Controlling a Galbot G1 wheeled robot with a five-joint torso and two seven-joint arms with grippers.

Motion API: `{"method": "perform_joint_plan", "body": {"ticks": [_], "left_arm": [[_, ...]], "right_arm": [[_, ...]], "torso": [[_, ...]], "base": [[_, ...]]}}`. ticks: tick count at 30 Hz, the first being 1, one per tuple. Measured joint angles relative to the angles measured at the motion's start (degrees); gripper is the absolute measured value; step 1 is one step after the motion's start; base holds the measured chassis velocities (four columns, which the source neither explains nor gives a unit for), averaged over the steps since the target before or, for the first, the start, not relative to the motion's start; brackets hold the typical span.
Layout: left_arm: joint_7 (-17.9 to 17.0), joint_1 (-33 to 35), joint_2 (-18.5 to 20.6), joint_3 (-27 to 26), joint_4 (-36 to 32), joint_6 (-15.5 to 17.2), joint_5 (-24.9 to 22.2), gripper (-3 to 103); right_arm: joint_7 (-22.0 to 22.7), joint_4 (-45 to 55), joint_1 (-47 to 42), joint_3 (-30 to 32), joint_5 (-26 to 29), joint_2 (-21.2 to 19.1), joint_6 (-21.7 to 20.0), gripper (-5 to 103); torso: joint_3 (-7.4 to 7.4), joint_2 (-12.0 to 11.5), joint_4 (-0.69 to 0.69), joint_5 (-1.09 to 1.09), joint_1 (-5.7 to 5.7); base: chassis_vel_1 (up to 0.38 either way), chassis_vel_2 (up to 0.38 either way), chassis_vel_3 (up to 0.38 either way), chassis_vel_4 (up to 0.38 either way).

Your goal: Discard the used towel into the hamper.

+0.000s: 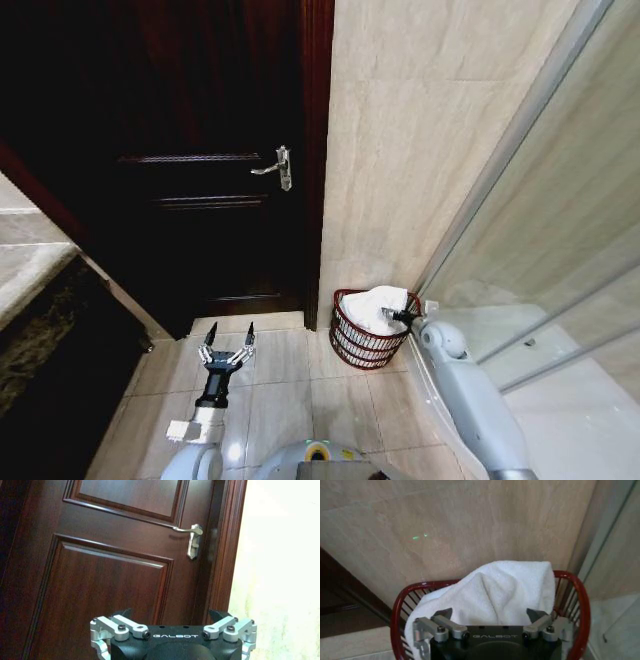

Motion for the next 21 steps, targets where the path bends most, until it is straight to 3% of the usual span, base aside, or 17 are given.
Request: {"method": "perform_joint_plan", "body": {"ticks": [1,9,16,21], "left_arm": [[0.0,0.1,0.0,-0.1,-0.1,0.0,0.0,100],[-0.2,0.2,0.1,-0.9,-0.2,0.0,-0.2,100],[-0.3,0.4,0.2,-2.2,-0.1,-0.1,-1.2,100],[-0.3,0.4,0.2,-2.6,0.0,-0.1,-1.4,100]], "right_arm": [[-0.4,-2.5,1.8,-0.8,0.0,0.3,0.1,99],[-2.0,-12.3,9.0,-3.8,-1.3,1.8,-0.7,100],[-7.6,-23.2,11.3,-4.4,-10.0,4.5,-1.2,100],[-10.3,-28.1,12.7,-4.0,-12.2,5.8,-1.2,100]], "torso": [[0.0,0.0,0.0,0.0,0.0],[0.01,0.0,0.01,-0.01,0.01],[0.01,0.0,-0.02,-0.02,0.02],[0.01,0.1,-0.02,-0.04,0.01]], "base": [[0.0,0.0,0.0,0.0],[0.0,0.0,0.0,0.0],[0.0,0.0,0.0,0.0],[0.0,0.0,0.0,0.0]]}}
